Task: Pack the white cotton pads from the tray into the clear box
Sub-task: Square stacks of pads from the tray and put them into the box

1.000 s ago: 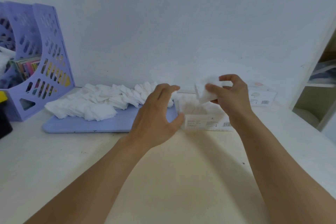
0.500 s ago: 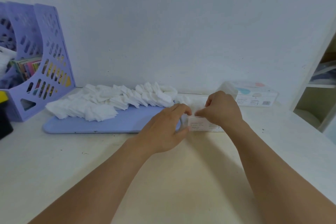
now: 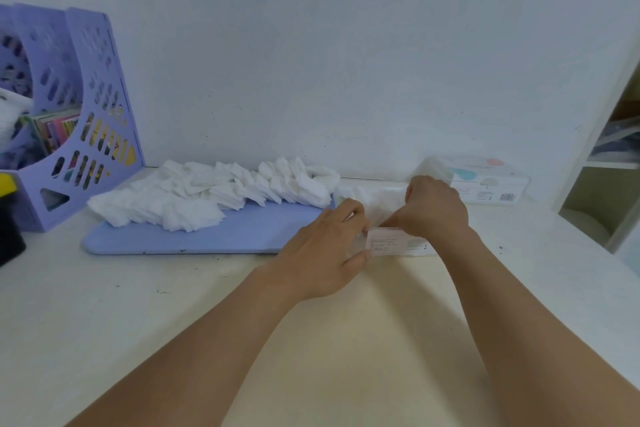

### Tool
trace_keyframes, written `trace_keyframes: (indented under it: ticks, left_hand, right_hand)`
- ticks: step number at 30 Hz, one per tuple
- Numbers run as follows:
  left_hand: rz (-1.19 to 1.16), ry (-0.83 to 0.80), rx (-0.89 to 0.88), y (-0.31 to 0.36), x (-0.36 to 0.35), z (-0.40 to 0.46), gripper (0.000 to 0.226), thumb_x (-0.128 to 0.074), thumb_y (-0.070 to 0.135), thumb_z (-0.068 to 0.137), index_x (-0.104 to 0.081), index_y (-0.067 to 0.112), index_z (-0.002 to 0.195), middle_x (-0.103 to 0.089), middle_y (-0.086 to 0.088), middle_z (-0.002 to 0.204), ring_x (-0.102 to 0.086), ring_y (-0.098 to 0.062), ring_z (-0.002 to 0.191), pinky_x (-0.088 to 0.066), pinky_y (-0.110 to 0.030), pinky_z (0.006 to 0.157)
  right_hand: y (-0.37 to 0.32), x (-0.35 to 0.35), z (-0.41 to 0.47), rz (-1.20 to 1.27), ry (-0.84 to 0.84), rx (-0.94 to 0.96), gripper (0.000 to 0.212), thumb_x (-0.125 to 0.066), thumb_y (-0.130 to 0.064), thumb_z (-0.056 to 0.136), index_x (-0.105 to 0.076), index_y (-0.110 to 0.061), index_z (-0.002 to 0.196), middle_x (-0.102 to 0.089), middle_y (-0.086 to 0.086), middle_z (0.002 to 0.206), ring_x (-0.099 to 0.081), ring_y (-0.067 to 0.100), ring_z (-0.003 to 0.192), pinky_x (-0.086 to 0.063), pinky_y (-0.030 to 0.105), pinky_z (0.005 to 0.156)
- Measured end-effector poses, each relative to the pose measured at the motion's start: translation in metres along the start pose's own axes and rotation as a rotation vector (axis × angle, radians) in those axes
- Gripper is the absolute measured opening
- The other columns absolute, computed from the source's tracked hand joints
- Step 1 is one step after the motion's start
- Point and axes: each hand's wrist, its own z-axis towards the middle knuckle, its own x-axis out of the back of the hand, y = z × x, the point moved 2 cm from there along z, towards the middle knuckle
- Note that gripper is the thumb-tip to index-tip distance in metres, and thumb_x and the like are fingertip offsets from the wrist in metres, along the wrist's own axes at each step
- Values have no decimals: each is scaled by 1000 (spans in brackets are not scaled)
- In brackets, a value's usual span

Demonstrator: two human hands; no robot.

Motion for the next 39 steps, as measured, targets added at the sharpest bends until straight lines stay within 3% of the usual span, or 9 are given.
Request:
trace_keyframes:
  ticks: [5, 10, 15, 17, 20, 25, 30, 35, 39]
  left_hand:
    - [-18, 17, -1, -2, 0, 0, 29, -58, 34, 97, -54, 21, 123, -40, 15, 126, -45, -9, 86, -47, -31, 73]
    - [-46, 25, 0, -3, -2, 1, 29, -58, 34, 97, -55, 22, 123, -40, 17, 125, -44, -6, 86, -44, -27, 71]
    - [-214, 39, 21, -9, -2, -3, 43, -62, 32, 96, -49, 27, 137, -41, 22, 125, -50, -2, 97, -51, -29, 81]
    - [-292, 91, 67, -14, 3, -4, 47, -64, 30, 94, -47, 29, 138, -41, 23, 124, -53, -4, 98, -51, -30, 84]
    - [-232, 239, 216, -26, 15, -6, 36, -64, 26, 92, -55, 26, 126, -52, 16, 122, -57, -10, 89, -52, -36, 82]
    - [-87, 325, 478, -46, 43, -16, 22, -60, 11, 85, -65, 22, 103, -67, 5, 102, -62, -15, 91, -52, -35, 81]
    - [-104, 427, 695, -89, 83, -42, 37, -55, 0, 84, -64, 15, 117, -65, -3, 119, -60, -23, 106, -46, -31, 84]
    - [-90, 632, 882, -155, 121, -100, 51, -59, 4, 86, -53, 13, 136, -52, -11, 141, -49, -32, 128, -43, -42, 98]
    - [-57, 658, 1045, -202, 127, -139, 71, -70, 23, 87, -39, 8, 148, -39, -15, 151, -37, -38, 139, -40, -51, 109]
  right_hand:
    - [9, -5, 8, 3, -96, -54, 89, -80, -43, 71, -34, -28, 145, -33, 6, 148, -23, 30, 146, -21, 59, 116]
    - [8, -6, 10, -31, -125, -63, 81, -65, -38, 84, -28, -29, 155, -40, 3, 152, -31, 27, 146, -22, 55, 119]
    - [9, 0, 3, 213, -104, 6, 96, -85, -48, 68, -37, -37, 151, -44, -2, 152, -31, 22, 148, -4, 56, 124]
    - [3, 11, -8, 436, 25, 106, 87, -85, -37, 70, -45, -34, 147, -43, -4, 152, -35, 18, 146, -16, 48, 123]
    - [-23, 13, -32, 581, 242, 432, 51, -74, -25, 78, -64, -22, 128, -61, -5, 133, -54, 9, 123, -42, 26, 103]
    - [-71, -37, -76, 536, 43, 737, 26, -59, -21, 82, -75, -17, 103, -72, -3, 93, -65, 13, 85, -53, 36, 79]
    - [-124, -59, -81, 635, -153, 557, 47, -67, -14, 88, -59, -15, 134, -67, -4, 117, -62, 11, 105, -52, 30, 94]
    - [-199, -79, -78, 658, -362, 504, 57, -75, -17, 88, -53, -12, 140, -59, 3, 132, -59, 19, 117, -45, 24, 88]
    - [-235, -106, -76, 486, -307, 523, 72, -84, -39, 79, -53, -14, 138, -57, 5, 134, -56, 21, 121, -45, 27, 90]
